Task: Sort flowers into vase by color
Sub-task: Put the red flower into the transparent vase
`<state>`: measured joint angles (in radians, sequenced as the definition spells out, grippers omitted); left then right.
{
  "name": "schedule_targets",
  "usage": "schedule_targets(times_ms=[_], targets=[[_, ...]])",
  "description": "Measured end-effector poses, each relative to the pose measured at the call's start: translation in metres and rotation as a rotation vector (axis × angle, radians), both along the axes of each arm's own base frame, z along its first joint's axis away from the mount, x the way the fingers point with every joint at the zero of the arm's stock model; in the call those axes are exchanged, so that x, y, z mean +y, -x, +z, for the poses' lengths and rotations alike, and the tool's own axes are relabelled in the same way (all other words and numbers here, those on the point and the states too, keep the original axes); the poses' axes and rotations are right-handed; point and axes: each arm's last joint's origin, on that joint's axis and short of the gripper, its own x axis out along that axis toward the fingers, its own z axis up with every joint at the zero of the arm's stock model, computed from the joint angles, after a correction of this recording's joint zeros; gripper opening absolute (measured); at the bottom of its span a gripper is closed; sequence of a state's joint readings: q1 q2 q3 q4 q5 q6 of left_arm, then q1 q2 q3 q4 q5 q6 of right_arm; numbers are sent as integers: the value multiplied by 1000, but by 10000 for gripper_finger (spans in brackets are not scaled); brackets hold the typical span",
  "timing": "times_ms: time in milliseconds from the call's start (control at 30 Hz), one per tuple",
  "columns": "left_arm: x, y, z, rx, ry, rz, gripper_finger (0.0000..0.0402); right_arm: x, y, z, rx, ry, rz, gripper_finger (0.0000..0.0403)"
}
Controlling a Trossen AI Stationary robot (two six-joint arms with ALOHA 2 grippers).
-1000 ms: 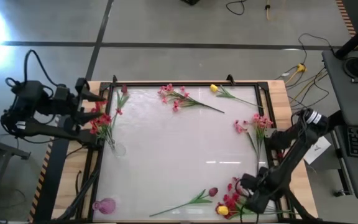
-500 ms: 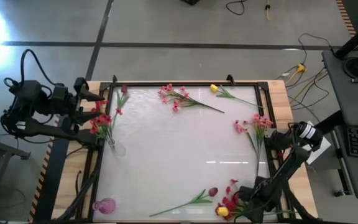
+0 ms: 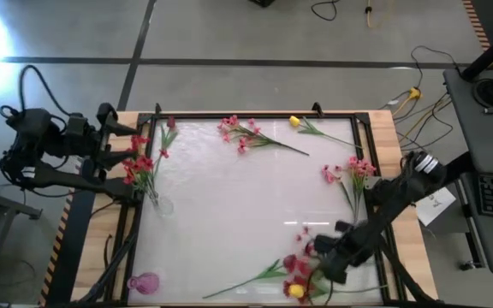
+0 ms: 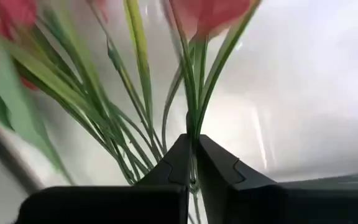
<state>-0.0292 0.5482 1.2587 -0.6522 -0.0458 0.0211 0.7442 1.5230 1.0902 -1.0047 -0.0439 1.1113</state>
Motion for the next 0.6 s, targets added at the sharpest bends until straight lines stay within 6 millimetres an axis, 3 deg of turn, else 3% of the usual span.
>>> schedule_targets(times_ms=[133,333,467,600], targets=[[1,8,4,-13,-11,22,236,-36,6,37,-157,101,-101,11],[1,2,-11,57,6,22,236,-72,19,77,-398,143,-244,9],[0,-9,-23,81,9,22,236,-83,14,74,-413,187,-329,9],[0,-24,-37,86,2,22,236,-91,-4,49,-357,271,-392,11]])
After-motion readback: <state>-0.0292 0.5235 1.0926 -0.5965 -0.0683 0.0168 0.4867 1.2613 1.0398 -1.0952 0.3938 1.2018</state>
